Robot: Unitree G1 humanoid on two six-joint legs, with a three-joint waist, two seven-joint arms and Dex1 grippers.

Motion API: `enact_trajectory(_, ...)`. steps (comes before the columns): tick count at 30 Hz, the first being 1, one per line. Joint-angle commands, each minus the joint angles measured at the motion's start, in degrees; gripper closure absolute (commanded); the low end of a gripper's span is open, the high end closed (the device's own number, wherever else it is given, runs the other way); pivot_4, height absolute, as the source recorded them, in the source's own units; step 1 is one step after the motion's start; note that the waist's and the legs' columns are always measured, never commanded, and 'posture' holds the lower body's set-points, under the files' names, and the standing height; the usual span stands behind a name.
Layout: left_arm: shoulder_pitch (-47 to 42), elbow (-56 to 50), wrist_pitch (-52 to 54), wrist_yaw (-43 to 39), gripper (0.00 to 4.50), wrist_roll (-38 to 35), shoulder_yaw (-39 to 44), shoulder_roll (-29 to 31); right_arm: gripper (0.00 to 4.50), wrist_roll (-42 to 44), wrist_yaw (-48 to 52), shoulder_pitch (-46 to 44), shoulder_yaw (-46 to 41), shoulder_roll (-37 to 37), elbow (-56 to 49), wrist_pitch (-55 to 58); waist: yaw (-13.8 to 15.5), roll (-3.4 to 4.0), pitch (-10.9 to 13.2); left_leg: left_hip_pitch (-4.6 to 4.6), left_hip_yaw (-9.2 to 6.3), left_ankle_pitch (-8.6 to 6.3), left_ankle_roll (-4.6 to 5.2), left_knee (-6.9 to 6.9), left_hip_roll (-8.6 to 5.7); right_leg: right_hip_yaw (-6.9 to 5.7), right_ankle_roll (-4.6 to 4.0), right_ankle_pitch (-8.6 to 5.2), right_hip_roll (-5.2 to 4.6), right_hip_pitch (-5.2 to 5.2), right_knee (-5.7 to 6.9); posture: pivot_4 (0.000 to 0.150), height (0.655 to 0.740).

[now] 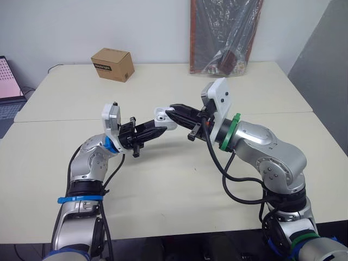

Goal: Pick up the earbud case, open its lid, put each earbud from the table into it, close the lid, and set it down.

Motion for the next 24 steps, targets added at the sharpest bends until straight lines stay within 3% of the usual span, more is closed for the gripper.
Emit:
enact_trajectory(1,-1.0,-2.8,-0.1,-0.1,3.69,-0.9,0.2,-0.1,4.15,-0.5,-0.4,-1.1,0.3,0.3,-0.8,-0.3,0.0,0.0,0.0,0.0,0.0,0.0,0.0,0.0,0.0,0.0,0.0,0.0,0.0,0.0,0.0,0.15,0.74)
enact_trajectory(18,-0.6,-4.0,0.3,0.5,3.69,-1.7,0.7,-0.5,4.15,-1.2,-0.5,-1.5,1.4,-0.7,-0.9,3.4,0.0,0.0,0.0,0.0,0.0,0.0,0.0,0.0,0.0,0.0,0.0,0.0,0.0,0.0,0.0,0.15,0.74)
enact_trajectory(24,-0.4,-4.2,0.4,0.5,3.69,-1.7,0.8,-0.3,2.03,-1.8,0.0,-1.1,0.7,-0.8,-1.4,1.0,0.0,0.01,0.0,0.0,0.0,0.0,0.0,-0.01,0.0,0.0,0.01,0.0,0.0,0.0,0.0,0.15,0.74)
